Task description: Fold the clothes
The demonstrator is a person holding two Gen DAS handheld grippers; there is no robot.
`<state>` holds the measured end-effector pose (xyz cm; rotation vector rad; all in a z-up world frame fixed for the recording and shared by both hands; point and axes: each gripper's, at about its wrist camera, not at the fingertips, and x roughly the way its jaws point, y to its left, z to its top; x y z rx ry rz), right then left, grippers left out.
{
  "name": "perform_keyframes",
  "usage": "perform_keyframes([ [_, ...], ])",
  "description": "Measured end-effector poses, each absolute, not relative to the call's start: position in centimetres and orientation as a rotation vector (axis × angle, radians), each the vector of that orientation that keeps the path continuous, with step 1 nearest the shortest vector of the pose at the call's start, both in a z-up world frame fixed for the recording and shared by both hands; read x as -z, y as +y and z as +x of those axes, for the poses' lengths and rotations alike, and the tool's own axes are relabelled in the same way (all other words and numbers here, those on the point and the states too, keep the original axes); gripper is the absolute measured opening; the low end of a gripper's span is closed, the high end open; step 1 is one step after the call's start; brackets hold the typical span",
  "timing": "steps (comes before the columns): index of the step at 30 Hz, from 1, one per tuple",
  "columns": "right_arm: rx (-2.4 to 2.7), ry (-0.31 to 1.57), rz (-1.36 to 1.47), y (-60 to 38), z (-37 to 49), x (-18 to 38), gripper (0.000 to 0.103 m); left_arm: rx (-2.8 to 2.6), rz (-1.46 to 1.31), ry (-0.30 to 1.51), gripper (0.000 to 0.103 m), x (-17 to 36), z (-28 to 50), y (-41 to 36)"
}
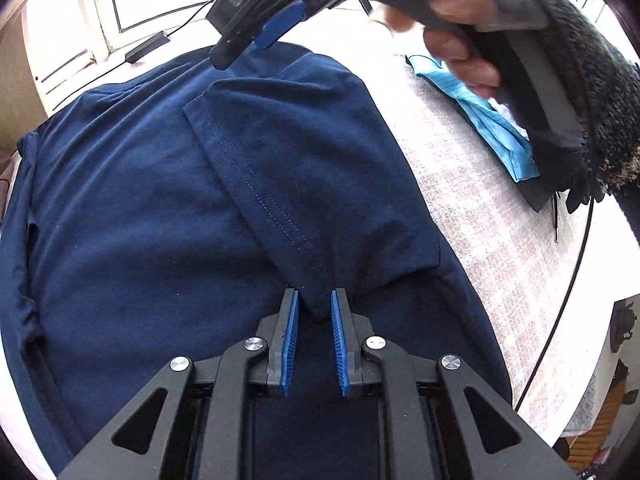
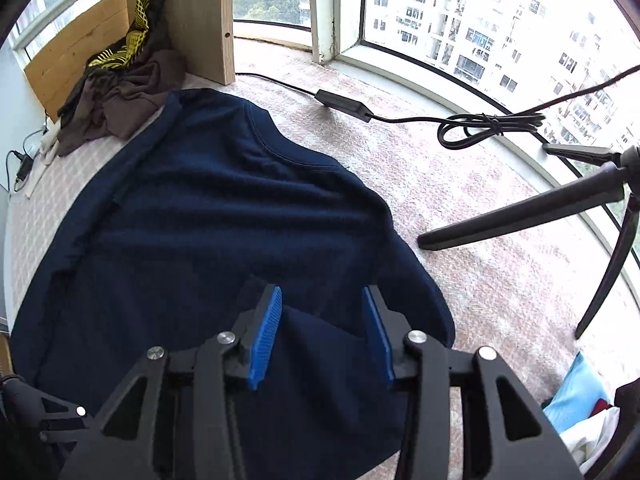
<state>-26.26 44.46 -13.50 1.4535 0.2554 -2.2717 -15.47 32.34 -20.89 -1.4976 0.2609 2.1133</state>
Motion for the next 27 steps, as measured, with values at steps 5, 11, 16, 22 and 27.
perform_keyframes([
  [5, 2.283, 0.221, 1.540, 46.8, -24.4, 15.5, 0.041, -2.167, -1.490, 0.329, 0.017, 20.5, -15.3, 32.2],
  [11, 2.359, 0.062, 1.538, 49.2, -23.2, 14.0, 0.041, -2.236, -1.462, 0.417, 0.025, 18.7, -13.6, 31.9],
  [16, 2.458, -0.071, 1.411, 51.7, -18.3, 8.8, 0.042, -2.268, -1.434, 0.416, 0.027, 16.8, -11.0, 32.8],
  [22, 2.580, -0.222, 1.245, 55.5, -8.5, 1.9, 0.047, -2.308, -1.325, 0.488, 0.031, 13.7, -4.6, 30.9],
  [27, 2.631, -0.332, 1.187, 58.6, 4.0, -1.0, 0.055, -2.277, -1.289, 0.467, 0.033, 13.4, 3.4, 27.8],
])
